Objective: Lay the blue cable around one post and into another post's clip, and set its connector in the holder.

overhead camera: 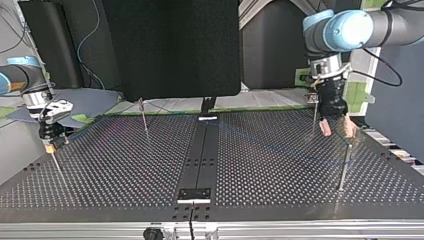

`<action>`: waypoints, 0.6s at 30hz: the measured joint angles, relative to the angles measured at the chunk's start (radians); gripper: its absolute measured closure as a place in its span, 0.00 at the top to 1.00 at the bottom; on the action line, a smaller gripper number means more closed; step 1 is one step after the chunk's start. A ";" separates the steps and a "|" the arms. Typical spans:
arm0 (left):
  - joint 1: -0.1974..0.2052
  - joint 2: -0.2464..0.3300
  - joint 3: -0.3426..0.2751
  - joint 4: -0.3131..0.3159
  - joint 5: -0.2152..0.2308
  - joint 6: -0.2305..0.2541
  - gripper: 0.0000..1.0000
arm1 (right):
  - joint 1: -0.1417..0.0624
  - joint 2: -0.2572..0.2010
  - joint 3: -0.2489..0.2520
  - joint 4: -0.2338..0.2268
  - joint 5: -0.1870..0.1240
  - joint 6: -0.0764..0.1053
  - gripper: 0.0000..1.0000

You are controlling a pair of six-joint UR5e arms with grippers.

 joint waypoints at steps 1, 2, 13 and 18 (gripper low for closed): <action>-0.007 0.010 -0.010 0.004 0.009 0.010 1.00 | 0.000 0.000 0.000 0.000 0.000 0.000 0.98; -0.012 0.018 -0.017 0.007 0.015 0.017 1.00 | 0.000 0.000 0.000 0.000 0.000 0.000 0.98; -0.105 -0.002 -0.114 0.056 0.000 0.113 1.00 | 0.000 0.000 0.000 0.000 0.000 0.000 0.98; -0.148 -0.044 -0.157 0.098 -0.035 0.156 1.00 | 0.000 0.000 0.000 0.000 0.000 0.000 0.98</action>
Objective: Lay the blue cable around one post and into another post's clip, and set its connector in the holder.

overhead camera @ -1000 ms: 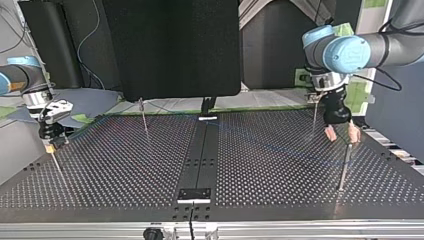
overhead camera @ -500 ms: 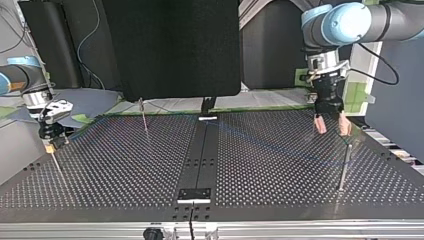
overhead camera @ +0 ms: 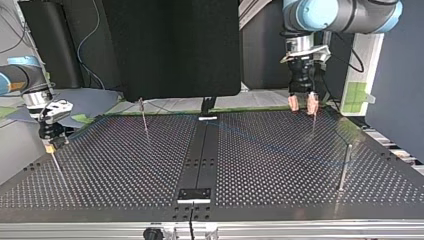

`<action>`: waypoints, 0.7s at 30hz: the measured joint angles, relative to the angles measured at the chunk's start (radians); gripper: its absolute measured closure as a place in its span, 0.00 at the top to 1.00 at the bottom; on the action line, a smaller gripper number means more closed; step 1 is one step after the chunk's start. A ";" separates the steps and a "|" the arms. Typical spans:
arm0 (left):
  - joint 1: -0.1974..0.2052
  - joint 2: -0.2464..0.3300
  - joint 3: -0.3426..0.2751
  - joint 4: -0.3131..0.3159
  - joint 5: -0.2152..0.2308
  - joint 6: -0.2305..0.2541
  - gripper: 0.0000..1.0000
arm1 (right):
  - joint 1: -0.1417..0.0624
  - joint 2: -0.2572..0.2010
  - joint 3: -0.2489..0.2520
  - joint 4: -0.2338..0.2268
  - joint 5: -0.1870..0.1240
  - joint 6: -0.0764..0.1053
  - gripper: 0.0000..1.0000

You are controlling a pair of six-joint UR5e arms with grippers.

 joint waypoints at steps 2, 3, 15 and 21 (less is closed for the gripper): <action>-0.019 -0.019 -0.019 0.019 -0.019 0.019 1.00 | 0.000 0.000 0.000 0.000 0.000 0.000 0.98; -0.028 -0.028 -0.028 0.028 -0.027 0.028 1.00 | 0.000 0.000 0.000 0.000 0.000 0.000 0.98; -0.140 -0.140 0.026 0.140 -0.139 0.140 1.00 | 0.000 0.000 0.000 0.000 0.000 0.000 0.98; -0.190 -0.190 0.039 0.190 -0.189 0.190 1.00 | 0.000 0.000 0.000 0.000 0.000 0.000 0.98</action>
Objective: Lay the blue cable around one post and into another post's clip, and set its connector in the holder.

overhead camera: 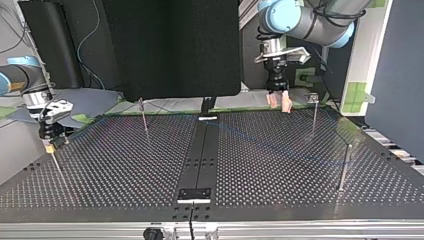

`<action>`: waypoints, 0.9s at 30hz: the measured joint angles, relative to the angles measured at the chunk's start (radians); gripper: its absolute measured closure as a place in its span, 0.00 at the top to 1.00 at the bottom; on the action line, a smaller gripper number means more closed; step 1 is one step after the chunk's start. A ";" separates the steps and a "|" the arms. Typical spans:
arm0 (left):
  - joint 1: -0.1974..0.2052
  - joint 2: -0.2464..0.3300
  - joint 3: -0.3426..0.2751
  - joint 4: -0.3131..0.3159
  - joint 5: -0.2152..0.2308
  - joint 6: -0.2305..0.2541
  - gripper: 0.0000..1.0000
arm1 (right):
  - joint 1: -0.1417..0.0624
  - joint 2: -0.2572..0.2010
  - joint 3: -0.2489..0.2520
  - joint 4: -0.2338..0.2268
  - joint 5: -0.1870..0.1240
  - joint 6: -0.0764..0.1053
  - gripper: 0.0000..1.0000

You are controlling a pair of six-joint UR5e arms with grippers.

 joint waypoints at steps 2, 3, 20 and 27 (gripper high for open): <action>-0.018 -0.018 0.001 0.012 -0.018 0.018 1.00 | 0.000 0.000 0.000 0.000 0.000 0.000 0.98; -0.025 -0.025 0.001 0.014 -0.026 0.025 1.00 | 0.000 0.000 0.000 0.000 0.000 0.000 0.98; -0.168 -0.168 0.000 -0.015 -0.158 0.168 1.00 | 0.000 0.000 0.000 0.000 0.000 0.000 0.98; -0.221 -0.218 0.000 -0.004 -0.125 0.221 1.00 | 0.000 0.000 0.000 0.000 0.000 0.000 0.98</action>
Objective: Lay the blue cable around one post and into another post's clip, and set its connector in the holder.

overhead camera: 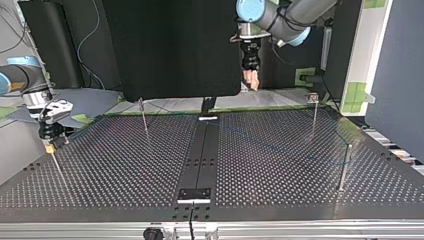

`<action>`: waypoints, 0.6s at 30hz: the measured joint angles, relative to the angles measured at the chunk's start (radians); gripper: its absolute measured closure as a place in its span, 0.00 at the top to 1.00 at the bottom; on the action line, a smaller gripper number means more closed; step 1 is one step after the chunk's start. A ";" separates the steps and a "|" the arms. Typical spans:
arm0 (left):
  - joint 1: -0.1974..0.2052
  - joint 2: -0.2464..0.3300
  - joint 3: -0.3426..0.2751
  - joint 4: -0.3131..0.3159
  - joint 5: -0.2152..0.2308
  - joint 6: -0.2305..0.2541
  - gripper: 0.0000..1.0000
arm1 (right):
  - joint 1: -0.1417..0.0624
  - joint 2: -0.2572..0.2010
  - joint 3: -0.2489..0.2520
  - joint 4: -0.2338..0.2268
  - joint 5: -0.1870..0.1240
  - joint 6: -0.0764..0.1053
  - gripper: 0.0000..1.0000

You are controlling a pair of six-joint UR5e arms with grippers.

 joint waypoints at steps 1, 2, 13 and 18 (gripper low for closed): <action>-0.010 -0.005 -0.001 0.003 0.010 0.010 1.00 | 0.000 0.000 0.000 0.000 0.000 0.000 0.98; -0.018 -0.008 -0.001 0.006 0.018 0.018 1.00 | 0.000 0.000 0.000 0.000 0.000 0.000 0.98; -0.113 -0.013 -0.003 -0.007 0.052 0.113 1.00 | 0.000 0.000 0.000 0.000 0.000 0.000 0.98; -0.151 -0.013 -0.004 -0.011 0.019 0.151 1.00 | 0.000 0.000 0.000 0.000 0.000 0.000 0.98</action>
